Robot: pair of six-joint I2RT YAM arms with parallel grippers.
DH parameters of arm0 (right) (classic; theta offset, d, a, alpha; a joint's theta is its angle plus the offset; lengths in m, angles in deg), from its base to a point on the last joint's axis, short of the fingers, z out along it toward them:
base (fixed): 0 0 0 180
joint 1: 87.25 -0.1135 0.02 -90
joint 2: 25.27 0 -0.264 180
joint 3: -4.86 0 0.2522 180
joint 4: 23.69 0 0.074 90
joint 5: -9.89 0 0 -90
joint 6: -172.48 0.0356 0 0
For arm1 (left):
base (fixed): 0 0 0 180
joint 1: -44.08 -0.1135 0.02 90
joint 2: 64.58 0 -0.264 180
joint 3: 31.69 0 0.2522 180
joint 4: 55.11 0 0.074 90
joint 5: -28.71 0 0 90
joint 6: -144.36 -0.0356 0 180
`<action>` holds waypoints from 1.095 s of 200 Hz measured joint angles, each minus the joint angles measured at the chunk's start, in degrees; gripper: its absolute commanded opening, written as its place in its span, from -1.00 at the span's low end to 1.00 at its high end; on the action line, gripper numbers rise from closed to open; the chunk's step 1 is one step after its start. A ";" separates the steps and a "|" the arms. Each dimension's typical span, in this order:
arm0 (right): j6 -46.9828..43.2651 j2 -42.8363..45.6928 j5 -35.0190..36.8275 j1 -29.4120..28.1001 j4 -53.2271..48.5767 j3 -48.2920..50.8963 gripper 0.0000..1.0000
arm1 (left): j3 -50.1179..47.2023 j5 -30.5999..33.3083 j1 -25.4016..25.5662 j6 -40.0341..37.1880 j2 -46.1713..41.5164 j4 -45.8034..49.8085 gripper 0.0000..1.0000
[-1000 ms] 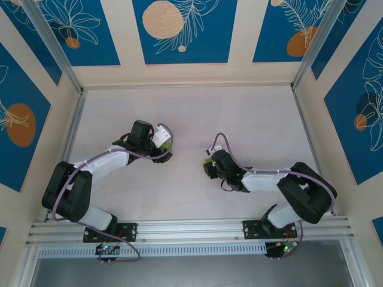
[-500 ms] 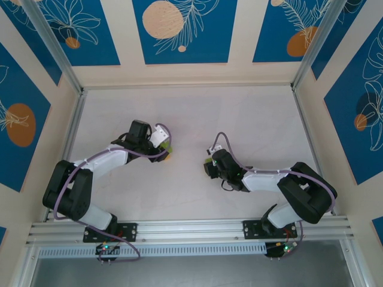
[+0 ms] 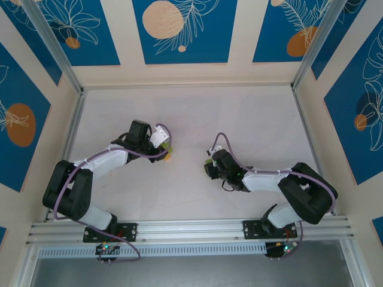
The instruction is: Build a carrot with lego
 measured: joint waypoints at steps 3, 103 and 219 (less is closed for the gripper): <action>-0.02 0.07 0.00 0.00 -0.11 -0.04 -0.82 | 0.09 -0.04 0.00 0.02 0.04 0.09 -0.36; -2.58 1.68 -1.62 0.85 -3.19 -1.81 -0.83 | 1.31 -5.31 -0.11 0.04 0.79 1.64 -0.60; -26.45 -3.98 -49.27 17.84 -33.14 -38.47 -0.86 | 8.87 -31.19 0.61 -3.65 1.29 16.96 -0.69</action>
